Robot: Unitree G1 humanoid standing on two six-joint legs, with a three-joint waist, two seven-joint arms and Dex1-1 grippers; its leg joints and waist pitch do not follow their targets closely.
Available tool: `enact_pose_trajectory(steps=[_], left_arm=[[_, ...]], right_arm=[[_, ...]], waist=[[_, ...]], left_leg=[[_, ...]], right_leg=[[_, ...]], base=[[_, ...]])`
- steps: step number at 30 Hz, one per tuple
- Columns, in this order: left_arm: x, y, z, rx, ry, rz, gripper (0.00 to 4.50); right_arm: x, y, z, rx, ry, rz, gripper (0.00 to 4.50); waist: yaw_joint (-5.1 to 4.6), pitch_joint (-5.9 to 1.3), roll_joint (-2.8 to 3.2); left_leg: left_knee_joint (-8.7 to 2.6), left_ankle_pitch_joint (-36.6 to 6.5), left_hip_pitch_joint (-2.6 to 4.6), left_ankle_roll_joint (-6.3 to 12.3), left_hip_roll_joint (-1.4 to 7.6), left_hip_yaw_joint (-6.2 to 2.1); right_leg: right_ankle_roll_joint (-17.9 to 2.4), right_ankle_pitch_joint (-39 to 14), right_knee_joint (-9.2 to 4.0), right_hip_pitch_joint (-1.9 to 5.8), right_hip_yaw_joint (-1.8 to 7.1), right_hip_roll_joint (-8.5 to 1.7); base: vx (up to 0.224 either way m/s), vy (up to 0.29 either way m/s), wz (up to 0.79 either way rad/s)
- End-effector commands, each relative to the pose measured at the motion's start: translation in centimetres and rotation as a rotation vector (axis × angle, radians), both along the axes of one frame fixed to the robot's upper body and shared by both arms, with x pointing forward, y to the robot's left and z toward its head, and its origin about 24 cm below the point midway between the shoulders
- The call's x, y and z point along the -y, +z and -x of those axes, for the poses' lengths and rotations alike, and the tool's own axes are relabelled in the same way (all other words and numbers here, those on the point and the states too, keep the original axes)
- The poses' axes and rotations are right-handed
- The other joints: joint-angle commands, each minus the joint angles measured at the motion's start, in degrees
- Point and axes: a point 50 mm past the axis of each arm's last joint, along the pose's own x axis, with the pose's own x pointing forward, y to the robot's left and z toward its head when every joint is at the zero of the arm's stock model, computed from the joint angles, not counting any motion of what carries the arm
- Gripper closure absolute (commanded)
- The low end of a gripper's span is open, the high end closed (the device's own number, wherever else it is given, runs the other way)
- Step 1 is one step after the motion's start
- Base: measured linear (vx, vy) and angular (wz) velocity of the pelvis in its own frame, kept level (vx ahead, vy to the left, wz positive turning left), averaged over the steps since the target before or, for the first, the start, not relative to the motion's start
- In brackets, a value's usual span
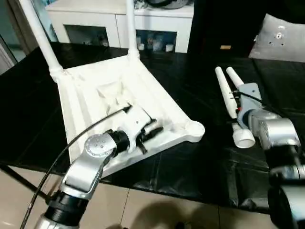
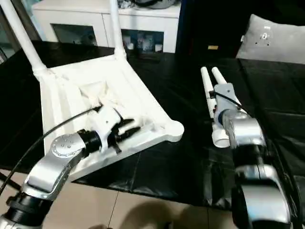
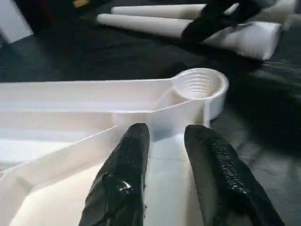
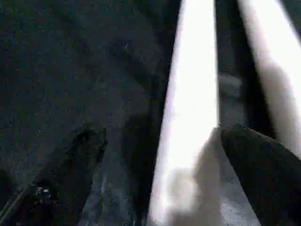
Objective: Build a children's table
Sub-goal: Pick table leg
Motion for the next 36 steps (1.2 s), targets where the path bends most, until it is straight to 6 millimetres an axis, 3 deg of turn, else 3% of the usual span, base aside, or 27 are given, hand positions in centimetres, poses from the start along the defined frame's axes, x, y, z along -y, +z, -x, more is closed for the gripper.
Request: enact_pose_trajectory(steps=[1,9,14,22,36], left_arm=[[0.2,0.7,0.3,-0.002,-0.053,0.003,2.98],[0.4,1.0,0.7,-0.014,-0.092,-0.017,2.98],[0.5,1.0,0.8,-0.017,-0.102,-0.019,2.98],[0.6,1.2,0.9,-0.012,-0.108,-0.029,2.98],[0.6,1.3,0.8,-0.005,-0.125,-0.043,2.93]], right_arm=[[-0.1,-0.3,-0.1,-0.043,0.021,-0.038,0.00],[-1.7,-1.4,0.4,-0.122,0.138,-0.133,0.00],[-2.4,-2.3,1.0,-0.147,0.205,-0.118,0.00],[-4.9,-1.9,1.0,-0.109,0.325,-0.178,0.00],[-4.8,-2.4,0.9,-0.141,0.317,-0.166,1.33]], waist=[[0.05,-4.41,-1.07],[-0.02,-4.28,-1.12],[0.01,-4.18,-0.93],[-0.41,-4.05,-1.28],[-0.62,-4.15,-1.52]], left_leg=[[-3.12,-9.4,0.01,3.03,0.20,0.27],[-3.13,-9.3,-0.06,3.34,0.35,0.27],[-3.21,-10.1,0.11,2.83,0.40,0.21],[-3.33,-12.0,0.13,2.24,0.33,0.01],[-3.31,-11.0,0.14,2.29,0.43,-0.01]], right_leg=[[-8.9,-18.9,-4.03,4.18,2.15,-2.18],[-9.2,-18.9,-4.05,4.31,2.16,-2.11],[-8.1,-21.3,-4.42,4.15,2.10,-2.11],[-6.2,-25.5,-4.86,4.14,1.92,-2.19],[-6.8,-24.4,-4.69,4.05,2.08,-2.31]], base=[[0.000,0.000,0.00],[0.000,0.000,0.00],[0.000,0.000,0.00],[0.000,0.000,0.00],[0.000,0.000,0.00]])
